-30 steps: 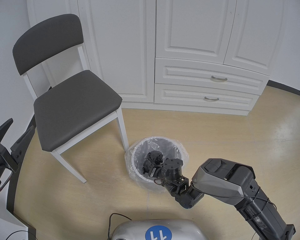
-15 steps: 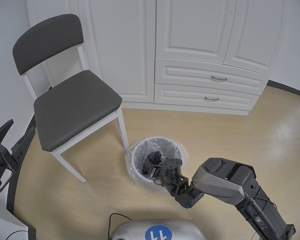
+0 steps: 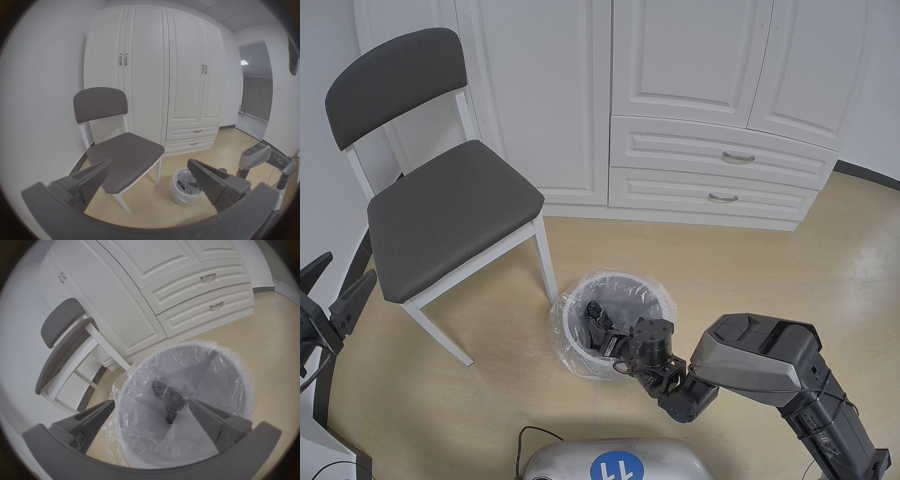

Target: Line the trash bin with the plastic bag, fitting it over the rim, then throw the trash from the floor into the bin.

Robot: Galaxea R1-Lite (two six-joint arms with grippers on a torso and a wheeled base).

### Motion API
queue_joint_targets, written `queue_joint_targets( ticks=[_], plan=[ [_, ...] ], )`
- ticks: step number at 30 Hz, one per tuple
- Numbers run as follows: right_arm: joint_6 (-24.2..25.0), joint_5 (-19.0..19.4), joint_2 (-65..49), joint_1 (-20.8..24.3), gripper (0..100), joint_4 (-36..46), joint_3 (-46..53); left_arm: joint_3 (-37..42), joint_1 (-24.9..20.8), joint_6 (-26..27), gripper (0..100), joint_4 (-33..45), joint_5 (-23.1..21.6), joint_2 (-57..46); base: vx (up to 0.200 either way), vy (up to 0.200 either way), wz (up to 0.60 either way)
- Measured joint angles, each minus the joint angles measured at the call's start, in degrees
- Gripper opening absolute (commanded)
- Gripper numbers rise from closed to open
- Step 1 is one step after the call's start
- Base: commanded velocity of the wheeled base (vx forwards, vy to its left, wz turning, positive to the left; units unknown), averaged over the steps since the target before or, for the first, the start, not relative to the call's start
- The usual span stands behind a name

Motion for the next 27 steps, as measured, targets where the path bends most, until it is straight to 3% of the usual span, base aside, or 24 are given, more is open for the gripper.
queue_joint_targets(
  ticks=[9,15,27],
  plan=[
    [-3.4,1.3,-8.3,1.0,100,-1.4,9.9,0.5,-0.2,0.0,100,0.4,-0.1,-1.4,0.000,0.000,0.00],
    [-7.8,2.4,-18.4,0.1,100,-5.9,23.7,1.6,-0.3,0.0,100,1.5,-0.4,-3.6,0.000,0.000,0.00],
    [-20.9,1.2,-46.7,-7.0,100,-14.9,50.2,3.9,-1.3,-0.5,100,3.9,-5.7,-11.7,0.000,0.000,0.00]
  ],
)
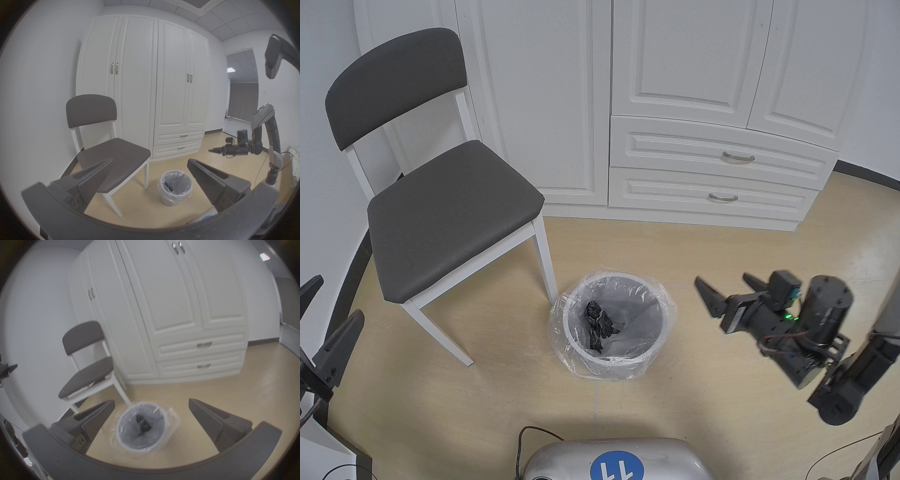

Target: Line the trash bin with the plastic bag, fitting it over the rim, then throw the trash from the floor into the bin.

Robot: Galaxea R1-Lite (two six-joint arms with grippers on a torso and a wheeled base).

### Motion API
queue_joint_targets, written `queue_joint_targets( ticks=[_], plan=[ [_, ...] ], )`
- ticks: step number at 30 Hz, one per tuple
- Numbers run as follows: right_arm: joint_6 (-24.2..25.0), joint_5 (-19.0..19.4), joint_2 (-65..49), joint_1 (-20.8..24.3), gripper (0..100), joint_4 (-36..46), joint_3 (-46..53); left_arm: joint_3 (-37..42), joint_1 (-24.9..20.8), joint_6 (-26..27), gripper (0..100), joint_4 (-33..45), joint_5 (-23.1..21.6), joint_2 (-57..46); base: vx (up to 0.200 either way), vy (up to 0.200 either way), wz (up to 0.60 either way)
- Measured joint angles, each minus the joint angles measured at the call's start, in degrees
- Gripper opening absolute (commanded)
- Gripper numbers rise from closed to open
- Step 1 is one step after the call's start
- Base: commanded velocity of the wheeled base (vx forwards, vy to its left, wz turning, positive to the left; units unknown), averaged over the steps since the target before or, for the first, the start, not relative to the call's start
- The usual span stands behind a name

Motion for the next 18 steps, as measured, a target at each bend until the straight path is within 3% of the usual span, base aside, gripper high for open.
queue_joint_targets(
  ticks=[7,14,18],
  plan=[
    [-4.8,-1.9,-19.3,-4.8,100,6.3,3.0,0.0,-0.4,-0.1,100,0.5,-2.0,-4.9,0.000,0.000,0.00],
    [-7.2,-5.5,-38.8,-8.1,100,25.6,0.6,-0.4,-0.6,-0.2,100,0.8,-3.3,-10.3,0.000,0.000,0.00],
    [-7.9,-7.2,-49.8,-10.4,100,35.9,-0.4,-1.1,-0.6,-0.3,100,1.0,-1.8,-13.1,0.000,0.000,0.00]
  ],
)
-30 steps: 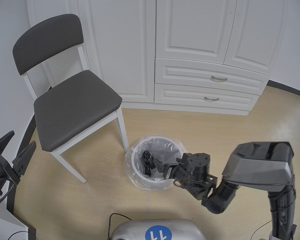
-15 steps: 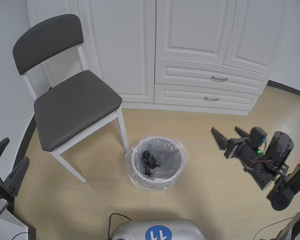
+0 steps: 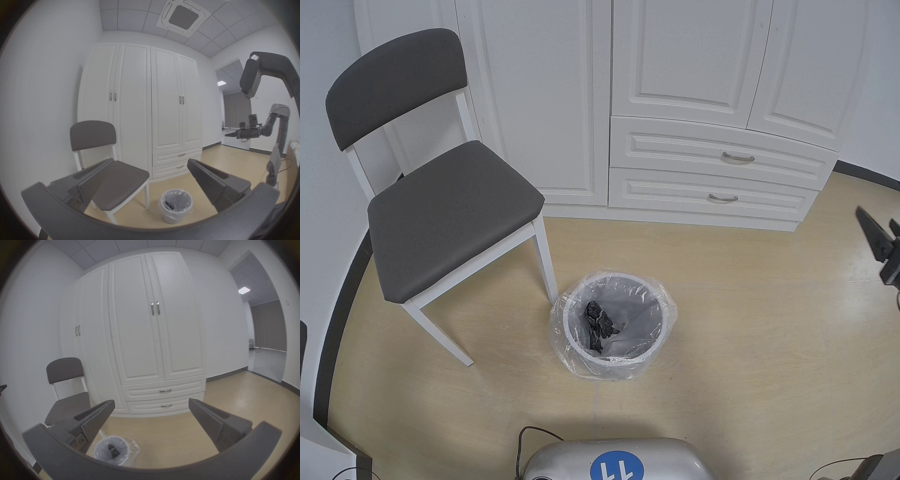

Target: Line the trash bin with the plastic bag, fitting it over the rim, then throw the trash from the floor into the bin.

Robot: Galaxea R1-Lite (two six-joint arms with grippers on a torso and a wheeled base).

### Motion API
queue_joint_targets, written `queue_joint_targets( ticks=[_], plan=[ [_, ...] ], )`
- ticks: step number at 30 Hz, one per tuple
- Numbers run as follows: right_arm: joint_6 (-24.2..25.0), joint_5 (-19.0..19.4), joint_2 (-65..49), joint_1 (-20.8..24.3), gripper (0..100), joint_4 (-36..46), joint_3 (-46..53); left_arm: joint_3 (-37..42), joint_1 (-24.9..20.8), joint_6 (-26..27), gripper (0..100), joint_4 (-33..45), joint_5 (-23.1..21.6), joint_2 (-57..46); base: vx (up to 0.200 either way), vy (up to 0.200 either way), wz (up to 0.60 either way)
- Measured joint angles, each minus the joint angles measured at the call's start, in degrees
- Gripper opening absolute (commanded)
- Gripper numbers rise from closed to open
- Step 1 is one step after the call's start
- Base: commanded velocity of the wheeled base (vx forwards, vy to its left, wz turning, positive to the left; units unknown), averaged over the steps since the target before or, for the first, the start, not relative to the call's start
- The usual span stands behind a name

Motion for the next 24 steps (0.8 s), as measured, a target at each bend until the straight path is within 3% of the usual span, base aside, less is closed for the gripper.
queue_joint_targets(
  ticks=[7,12,17,24],
  plan=[
    [-1.6,-0.9,-17.6,-4.4,100,23.1,-1.8,-2.7,-0.1,-0.1,100,3.3,5.4,-2.8,0.000,0.000,0.00],
    [-2.8,-1.1,-30.2,-7.0,100,40.7,-4.1,-7.5,-0.2,-0.1,100,10.8,8.6,-4.3,0.000,0.000,0.00],
    [-3.4,-1.4,-41.1,-12.3,100,48.4,-6.1,-14.6,0.0,-0.1,100,21.9,13.3,-6.3,0.000,0.000,0.00],
    [-3.6,-0.8,-52.4,-18.9,100,58.3,-7.4,-18.8,-0.1,-0.1,100,30.9,20.1,-11.9,0.000,0.000,0.00]
  ],
)
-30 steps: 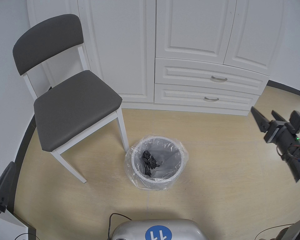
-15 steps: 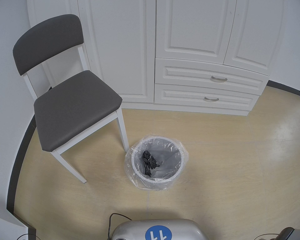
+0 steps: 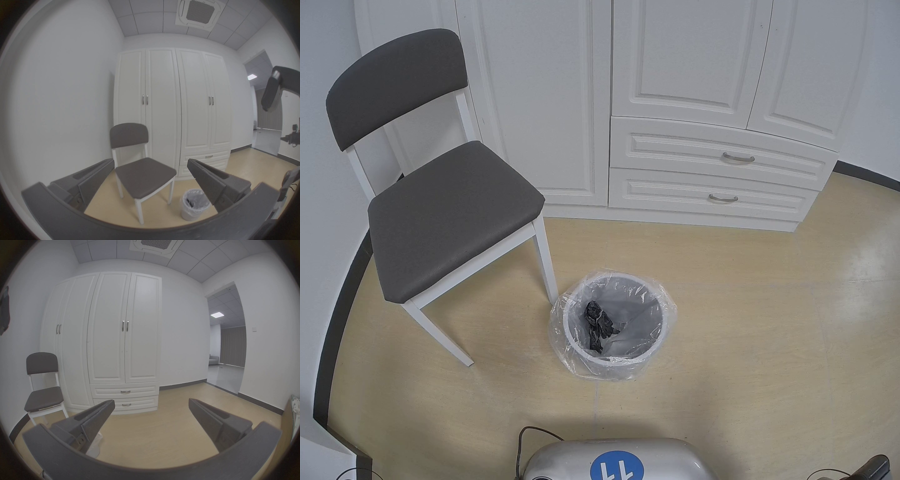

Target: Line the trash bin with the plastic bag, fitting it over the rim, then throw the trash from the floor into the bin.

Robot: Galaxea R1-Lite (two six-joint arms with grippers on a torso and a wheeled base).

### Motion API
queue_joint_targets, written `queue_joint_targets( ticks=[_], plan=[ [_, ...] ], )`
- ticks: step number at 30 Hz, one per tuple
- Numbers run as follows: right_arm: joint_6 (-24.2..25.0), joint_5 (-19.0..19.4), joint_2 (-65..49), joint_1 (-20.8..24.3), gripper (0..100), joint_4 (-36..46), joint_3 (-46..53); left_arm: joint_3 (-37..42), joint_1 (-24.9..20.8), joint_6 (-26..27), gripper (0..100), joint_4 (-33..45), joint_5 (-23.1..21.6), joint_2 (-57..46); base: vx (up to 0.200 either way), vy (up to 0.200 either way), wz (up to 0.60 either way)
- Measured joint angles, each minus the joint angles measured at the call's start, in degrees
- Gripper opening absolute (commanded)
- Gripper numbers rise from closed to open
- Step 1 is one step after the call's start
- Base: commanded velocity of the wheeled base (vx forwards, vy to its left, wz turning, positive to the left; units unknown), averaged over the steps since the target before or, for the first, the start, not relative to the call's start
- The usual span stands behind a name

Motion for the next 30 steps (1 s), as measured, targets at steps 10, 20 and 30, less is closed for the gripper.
queue_joint_targets(
  ticks=[10,20,30],
  plan=[
    [2.1,1.1,-5.0,-2.1,100,2.9,-0.9,2.0,0.1,-1.9,100,6.5,9.8,-6.2,0.000,0.000,0.00],
    [2.3,1.2,-5.6,-2.3,100,-0.4,3.4,10.2,0.2,-9.3,100,5.7,10.9,-7.3,0.000,0.000,0.00],
    [1.6,3.4,-5.7,-2.3,100,-15.3,13.2,22.6,0.2,-10.6,100,-3.1,10.7,-7.4,0.000,0.000,0.00]
  ],
)
